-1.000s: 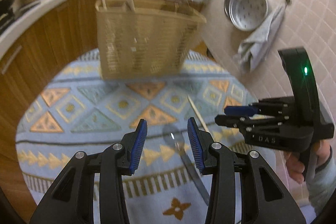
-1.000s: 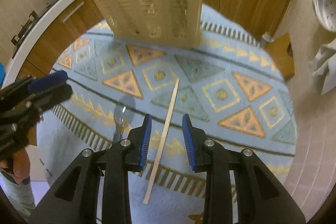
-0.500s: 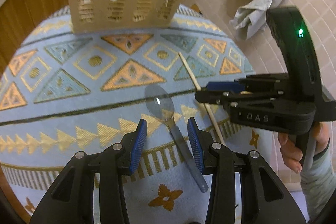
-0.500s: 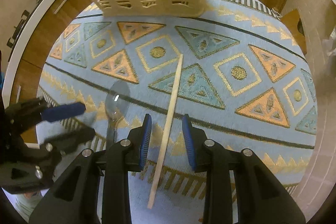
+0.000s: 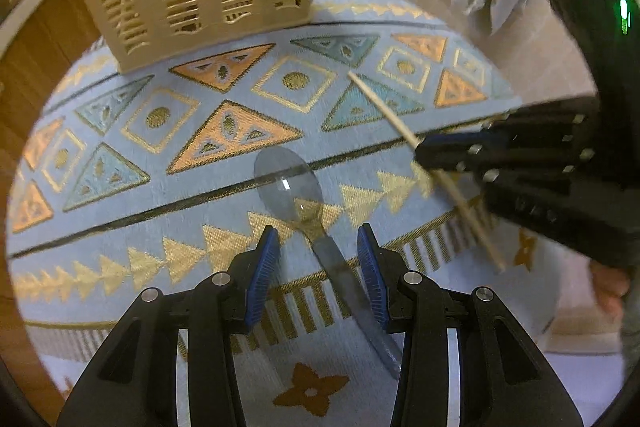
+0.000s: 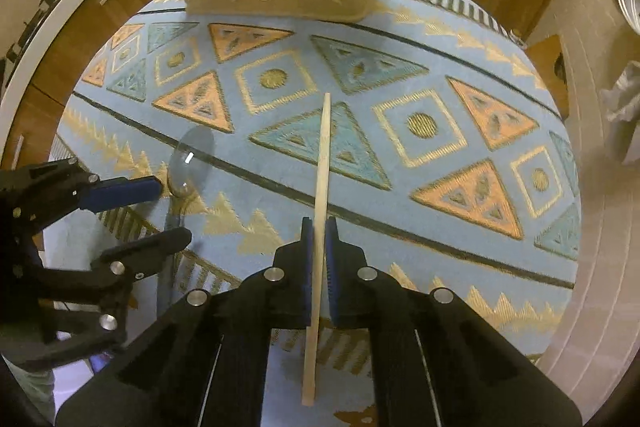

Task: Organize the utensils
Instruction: 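Grasp a clear plastic spoon with the left tool while the right tool grasps a chopstick, then carry the clear spoon in the left tool while the right tool carries the chopstick, release both into basket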

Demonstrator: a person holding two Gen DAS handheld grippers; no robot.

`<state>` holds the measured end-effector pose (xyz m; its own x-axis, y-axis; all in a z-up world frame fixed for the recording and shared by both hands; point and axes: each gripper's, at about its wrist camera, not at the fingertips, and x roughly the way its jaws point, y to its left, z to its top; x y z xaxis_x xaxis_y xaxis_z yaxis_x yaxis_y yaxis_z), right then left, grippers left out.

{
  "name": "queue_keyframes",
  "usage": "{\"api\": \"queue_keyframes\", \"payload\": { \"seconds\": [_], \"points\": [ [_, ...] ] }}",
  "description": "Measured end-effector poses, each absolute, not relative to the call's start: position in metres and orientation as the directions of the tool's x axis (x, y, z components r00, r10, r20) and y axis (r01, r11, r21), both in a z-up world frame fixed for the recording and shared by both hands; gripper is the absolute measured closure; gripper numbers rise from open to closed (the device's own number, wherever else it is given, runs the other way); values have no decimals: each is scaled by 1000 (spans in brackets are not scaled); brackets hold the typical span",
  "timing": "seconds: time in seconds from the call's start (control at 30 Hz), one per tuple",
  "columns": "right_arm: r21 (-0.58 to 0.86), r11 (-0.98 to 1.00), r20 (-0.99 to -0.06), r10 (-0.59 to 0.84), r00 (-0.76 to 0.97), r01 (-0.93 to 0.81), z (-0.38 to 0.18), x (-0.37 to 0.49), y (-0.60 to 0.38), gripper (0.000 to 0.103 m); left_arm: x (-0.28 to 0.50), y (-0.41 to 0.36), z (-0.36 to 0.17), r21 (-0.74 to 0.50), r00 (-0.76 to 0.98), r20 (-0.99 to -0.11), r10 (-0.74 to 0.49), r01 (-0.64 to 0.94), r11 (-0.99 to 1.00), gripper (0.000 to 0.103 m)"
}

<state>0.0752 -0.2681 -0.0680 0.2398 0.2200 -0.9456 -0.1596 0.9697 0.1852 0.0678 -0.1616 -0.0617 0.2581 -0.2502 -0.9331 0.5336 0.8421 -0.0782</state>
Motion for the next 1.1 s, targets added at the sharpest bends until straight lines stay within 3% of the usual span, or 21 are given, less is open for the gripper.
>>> {"api": "queue_keyframes", "payload": {
  "seconds": [0.1,0.2,0.37,0.5,0.63,0.83,0.93,1.1],
  "points": [
    [201,967,-948,232,218,-157,-68,77,-271,98,66,-175,-62,-5,279,-942,-188,547,837,65],
    [207,963,-954,237,183,-171,-68,82,-272,98,65,-178,-64,50,294,-946,-141,557,829,72],
    [198,960,-961,230,154,-196,-67,85,-278,98,68,-179,-63,71,292,-950,-109,545,836,79],
    [168,964,-966,203,160,-208,-68,85,-272,98,68,-183,-66,105,314,-946,-84,540,835,91],
    [176,958,-961,217,172,-227,-67,80,-263,99,66,-185,-66,121,332,-940,-81,544,830,93],
    [227,940,-929,288,234,-255,-55,67,-261,99,62,-171,-56,47,372,-911,-179,524,850,93],
    [248,928,-897,328,296,-276,-38,61,-260,99,59,-154,-39,-49,412,-862,-295,512,858,93],
    [242,910,-830,374,414,-338,-13,47,-264,99,46,-131,-5,-63,549,-754,-362,488,871,93]
  ]
}}
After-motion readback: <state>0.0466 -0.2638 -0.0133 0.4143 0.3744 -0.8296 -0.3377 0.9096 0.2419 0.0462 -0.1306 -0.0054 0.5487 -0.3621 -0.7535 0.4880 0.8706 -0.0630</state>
